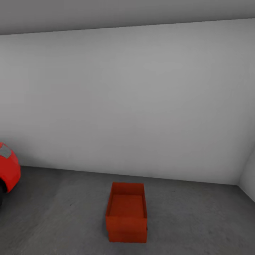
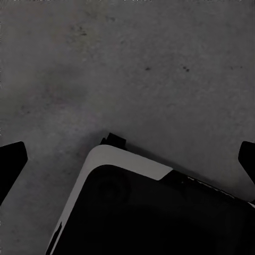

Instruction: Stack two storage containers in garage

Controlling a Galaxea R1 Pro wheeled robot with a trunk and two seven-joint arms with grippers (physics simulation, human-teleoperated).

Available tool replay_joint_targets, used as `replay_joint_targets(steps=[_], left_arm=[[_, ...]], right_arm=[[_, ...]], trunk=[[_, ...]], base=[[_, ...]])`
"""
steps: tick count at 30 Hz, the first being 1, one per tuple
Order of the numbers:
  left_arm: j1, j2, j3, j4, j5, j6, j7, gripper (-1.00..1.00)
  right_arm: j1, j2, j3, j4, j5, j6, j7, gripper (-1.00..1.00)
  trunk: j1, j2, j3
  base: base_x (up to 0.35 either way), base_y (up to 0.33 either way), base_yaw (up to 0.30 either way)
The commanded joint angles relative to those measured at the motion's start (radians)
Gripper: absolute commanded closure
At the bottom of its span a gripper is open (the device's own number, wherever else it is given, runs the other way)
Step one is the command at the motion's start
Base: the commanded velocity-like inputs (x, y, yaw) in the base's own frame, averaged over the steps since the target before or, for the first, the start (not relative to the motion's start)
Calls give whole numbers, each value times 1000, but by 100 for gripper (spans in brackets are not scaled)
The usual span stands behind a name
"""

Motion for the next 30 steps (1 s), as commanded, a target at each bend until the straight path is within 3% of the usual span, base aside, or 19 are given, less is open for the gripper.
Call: replay_joint_targets(steps=[1, 30], left_arm=[[0, 0, -9, -1, 5, -2, 4, -100], [0, 2, -10, -1, 4, -2, 4, -100]], right_arm=[[-1, 0, 7, 3, -8, -6, 2, -100], [-1, 3, 6, 3, -6, -6, 2, -100]], trunk=[[0, -1, -2], [0, -1, -2]], base=[[0, 0, 3], [0, 0, 0]])
